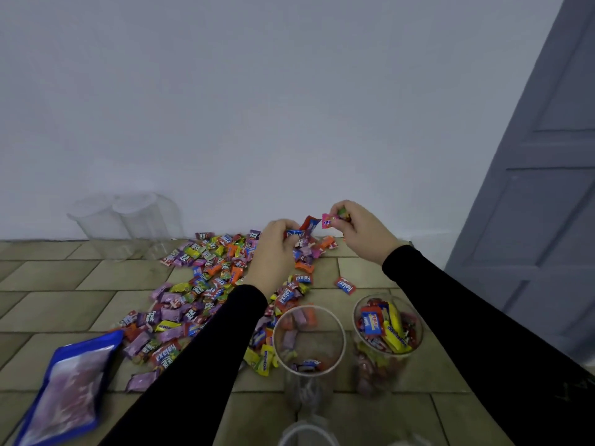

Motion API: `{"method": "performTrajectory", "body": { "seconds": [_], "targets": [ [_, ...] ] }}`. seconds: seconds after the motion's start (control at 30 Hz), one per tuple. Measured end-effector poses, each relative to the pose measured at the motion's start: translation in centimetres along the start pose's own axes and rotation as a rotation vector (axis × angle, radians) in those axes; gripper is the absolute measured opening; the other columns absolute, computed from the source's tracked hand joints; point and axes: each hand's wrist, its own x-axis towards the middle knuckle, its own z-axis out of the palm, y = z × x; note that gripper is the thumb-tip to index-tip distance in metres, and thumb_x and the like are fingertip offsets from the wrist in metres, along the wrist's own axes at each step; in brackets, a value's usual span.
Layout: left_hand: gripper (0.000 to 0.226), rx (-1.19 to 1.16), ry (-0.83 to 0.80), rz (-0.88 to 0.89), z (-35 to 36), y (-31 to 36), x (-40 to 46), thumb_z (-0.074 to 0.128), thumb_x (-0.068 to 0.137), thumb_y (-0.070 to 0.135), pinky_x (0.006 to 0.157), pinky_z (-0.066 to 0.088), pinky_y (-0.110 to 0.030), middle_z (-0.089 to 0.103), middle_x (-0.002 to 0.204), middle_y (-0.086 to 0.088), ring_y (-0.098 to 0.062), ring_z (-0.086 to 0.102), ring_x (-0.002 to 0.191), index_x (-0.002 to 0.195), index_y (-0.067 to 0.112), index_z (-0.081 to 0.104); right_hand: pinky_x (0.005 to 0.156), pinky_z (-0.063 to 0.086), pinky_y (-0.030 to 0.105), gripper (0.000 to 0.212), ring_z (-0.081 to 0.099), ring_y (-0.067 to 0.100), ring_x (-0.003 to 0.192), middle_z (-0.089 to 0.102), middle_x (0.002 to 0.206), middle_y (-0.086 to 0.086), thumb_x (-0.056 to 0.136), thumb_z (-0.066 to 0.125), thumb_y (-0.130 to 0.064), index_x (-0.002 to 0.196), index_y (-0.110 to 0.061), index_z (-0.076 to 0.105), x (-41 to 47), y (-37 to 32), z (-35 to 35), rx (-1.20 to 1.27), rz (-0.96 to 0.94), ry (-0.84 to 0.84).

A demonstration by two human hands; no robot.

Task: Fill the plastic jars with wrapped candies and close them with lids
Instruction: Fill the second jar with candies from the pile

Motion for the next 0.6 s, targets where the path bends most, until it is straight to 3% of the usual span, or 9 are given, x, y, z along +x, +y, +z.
{"method": "performTrajectory", "body": {
  "seconds": [0.1, 0.27, 0.37, 0.47, 0.53, 0.6],
  "targets": [
    [0.018, -0.038, 0.071, 0.045, -0.9, 1.5, -0.7, 0.045, 0.100, 0.011, 0.080, 0.037, -0.017, 0.050, 0.113, 0.000, -0.011, 0.051, 0.097, 0.116, 0.014, 0.053, 0.058, 0.035, 0.011, 0.005, 0.043, 0.007, 0.064, 0.046, 0.079, -0.005, 0.098, 0.047, -0.013, 0.100, -0.016, 0.050, -1.0, -3.0, -0.5, 0.048, -0.014, 0.045],
    [0.015, -0.158, 0.126, 0.086, -2.1, 3.4, -2.4, 0.047, 0.099, 0.012, 0.069, 0.040, -0.005, 0.057, 0.113, -0.002, 0.002, 0.054, 0.086, 0.107, 0.023, 0.051, 0.055, 0.036, 0.012, 0.004, 0.043, 0.007, 0.060, 0.046, 0.071, -0.008, 0.098, 0.047, -0.014, 0.100, -0.017, 0.049, -3.6, -7.7, -0.5, 0.176, -0.004, 0.156],
    [0.015, -0.210, 0.122, 0.092, -2.6, 3.9, -3.7, 0.049, 0.098, 0.013, 0.070, 0.041, -0.009, 0.061, 0.111, -0.003, -0.009, 0.058, 0.091, 0.107, 0.025, 0.052, 0.056, 0.036, 0.010, 0.008, 0.045, 0.000, 0.059, 0.047, 0.073, -0.010, 0.099, 0.044, -0.011, 0.101, -0.015, 0.050, -5.5, -9.3, 0.2, 0.276, 0.033, 0.238],
    [0.014, -0.338, 0.120, 0.068, -2.7, 3.7, -5.3, 0.053, 0.096, 0.014, 0.074, 0.046, -0.017, 0.059, 0.100, 0.001, -0.008, 0.054, 0.082, 0.104, 0.024, 0.055, 0.057, 0.036, 0.007, 0.013, 0.046, -0.009, 0.057, 0.048, 0.076, -0.010, 0.099, 0.042, -0.006, 0.099, -0.015, 0.051, -7.1, -10.1, 1.1, 0.341, 0.066, 0.283],
    [0.013, -0.437, 0.107, 0.068, -2.5, 3.5, -6.7, 0.055, 0.094, 0.013, 0.075, 0.049, -0.032, 0.056, 0.091, 0.006, -0.007, 0.051, 0.077, 0.098, 0.026, 0.057, 0.056, 0.038, 0.009, 0.017, 0.046, -0.006, 0.056, 0.051, 0.075, -0.005, 0.098, 0.041, -0.004, 0.094, -0.017, 0.051, -8.1, -10.3, 2.0, 0.412, 0.089, 0.316],
    [0.008, -0.506, 0.116, 0.072, -2.1, 3.4, -7.9, 0.055, 0.088, 0.018, 0.074, 0.048, -0.038, 0.056, 0.086, 0.010, -0.012, 0.053, 0.078, 0.091, 0.025, 0.058, 0.059, 0.041, 0.019, 0.023, 0.048, 0.004, 0.061, 0.053, 0.073, -0.001, 0.098, 0.042, -0.005, 0.089, -0.023, 0.052, -8.9, -10.1, 3.0, 0.483, 0.106, 0.360]
  ]
}}
